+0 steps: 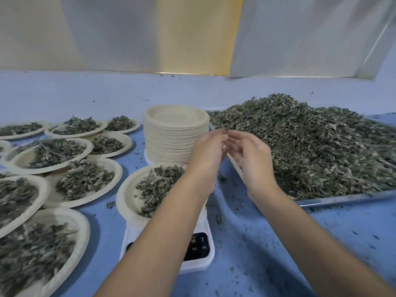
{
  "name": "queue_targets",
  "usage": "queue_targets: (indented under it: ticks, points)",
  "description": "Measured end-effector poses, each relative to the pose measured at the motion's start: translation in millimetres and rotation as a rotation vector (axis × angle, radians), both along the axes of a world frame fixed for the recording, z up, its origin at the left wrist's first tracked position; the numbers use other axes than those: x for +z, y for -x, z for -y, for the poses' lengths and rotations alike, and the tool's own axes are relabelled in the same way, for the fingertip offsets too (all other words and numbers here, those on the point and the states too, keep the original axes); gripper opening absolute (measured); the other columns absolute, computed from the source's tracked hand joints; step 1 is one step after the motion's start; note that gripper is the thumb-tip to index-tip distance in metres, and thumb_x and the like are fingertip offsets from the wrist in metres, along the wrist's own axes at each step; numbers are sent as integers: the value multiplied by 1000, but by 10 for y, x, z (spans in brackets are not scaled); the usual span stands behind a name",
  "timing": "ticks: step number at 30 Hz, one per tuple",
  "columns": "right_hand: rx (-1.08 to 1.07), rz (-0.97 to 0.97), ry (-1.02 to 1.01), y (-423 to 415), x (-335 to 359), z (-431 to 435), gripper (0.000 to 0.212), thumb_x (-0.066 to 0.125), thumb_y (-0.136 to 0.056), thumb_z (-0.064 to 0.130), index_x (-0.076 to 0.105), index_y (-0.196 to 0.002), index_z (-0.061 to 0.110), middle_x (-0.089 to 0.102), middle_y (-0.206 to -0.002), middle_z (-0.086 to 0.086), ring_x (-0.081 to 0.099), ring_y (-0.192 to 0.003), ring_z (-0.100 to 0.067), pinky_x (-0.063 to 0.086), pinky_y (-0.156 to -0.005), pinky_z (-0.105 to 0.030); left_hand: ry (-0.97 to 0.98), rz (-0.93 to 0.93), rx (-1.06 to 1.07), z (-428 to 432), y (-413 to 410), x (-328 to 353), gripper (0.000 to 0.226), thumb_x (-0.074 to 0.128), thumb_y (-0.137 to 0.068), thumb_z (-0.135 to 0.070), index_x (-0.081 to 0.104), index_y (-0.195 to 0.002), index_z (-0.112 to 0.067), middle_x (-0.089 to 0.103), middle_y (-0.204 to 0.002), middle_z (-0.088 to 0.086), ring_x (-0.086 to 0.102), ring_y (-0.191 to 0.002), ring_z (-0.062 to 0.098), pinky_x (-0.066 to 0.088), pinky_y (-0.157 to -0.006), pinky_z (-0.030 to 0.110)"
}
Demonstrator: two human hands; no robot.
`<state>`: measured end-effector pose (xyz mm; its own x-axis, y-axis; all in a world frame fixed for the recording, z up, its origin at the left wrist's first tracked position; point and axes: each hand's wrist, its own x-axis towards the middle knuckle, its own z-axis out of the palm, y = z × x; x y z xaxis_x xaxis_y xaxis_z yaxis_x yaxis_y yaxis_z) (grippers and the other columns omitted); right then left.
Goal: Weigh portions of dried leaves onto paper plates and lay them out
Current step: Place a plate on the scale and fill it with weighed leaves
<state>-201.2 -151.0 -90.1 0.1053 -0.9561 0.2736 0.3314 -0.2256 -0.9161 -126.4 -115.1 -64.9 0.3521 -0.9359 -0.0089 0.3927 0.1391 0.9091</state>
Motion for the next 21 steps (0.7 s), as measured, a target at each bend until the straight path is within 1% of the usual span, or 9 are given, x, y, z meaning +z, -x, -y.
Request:
queue_targets:
  ticks: [2,4,6,9,11,15,17,20,21]
  points:
    - [59,45,-7,-139,23,-71,31,37,-95,-4,66,-95,8,69,-101,-12,68,-93,-16,55,-86,-25,38,-30,72,-133,-176,21,22,44,-93,2,62,-91,-10,64,-83,2,66,-70,2,52,-67,12]
    - [73,-3,-12,-270,14,-125,30,39,-96,-1,66,-95,12,69,-103,-9,68,-97,-17,54,-89,-27,58,-36,131,-255,-372,39,22,45,-92,3,64,-94,-7,64,-87,2,66,-84,6,52,-78,14]
    - [68,-79,-12,-382,-20,-165,30,40,-97,1,66,-94,17,69,-103,-2,66,-99,-12,53,-89,-25,69,-31,198,-359,-575,45,22,44,-92,3,64,-94,-6,64,-93,3,63,-98,13,52,-85,18]
    - [50,-198,-4,-486,-96,-189,29,44,-95,2,66,-97,20,67,-100,10,63,-96,0,52,-83,-15,66,5,261,-535,-862,12,26,40,-93,3,64,-89,-7,67,-94,3,64,-100,15,54,-83,21]
    - [35,-266,-4,-506,-153,-195,28,45,-93,2,67,-100,20,67,-98,13,61,-95,5,51,-81,-13,30,85,294,-638,-1032,-46,28,39,-93,2,65,-90,-9,67,-100,3,64,-104,14,53,-86,24]
    - [32,-341,-33,-515,-214,-198,28,45,-94,2,66,-99,19,67,-100,9,59,-98,0,46,-89,-22,-100,319,438,-753,-1253,-184,31,41,-94,-3,66,-94,-21,64,-111,-6,57,-108,7,45,-96,29]
    - [52,-346,-59,-520,-220,-189,28,45,-94,1,66,-98,18,67,-98,8,60,-97,0,44,-90,-22,-149,360,484,-761,-1297,-243,31,40,-94,-6,64,-100,-24,60,-114,-10,54,-96,-1,42,-86,23]
    - [99,-353,-91,-530,-233,-173,29,43,-94,1,66,-105,14,69,-100,6,60,-96,3,44,-88,-19,-180,345,515,-733,-1328,-323,29,39,-96,-9,60,-107,-26,57,-97,-15,49,-59,-17,40,-55,6]
    - [105,-360,-94,-536,-241,-170,30,42,-94,1,66,-108,12,69,-102,4,60,-97,2,44,-86,-17,-189,333,512,-729,-1324,-339,29,39,-96,-9,60,-109,-25,57,-95,-14,49,-59,-17,39,-55,6]
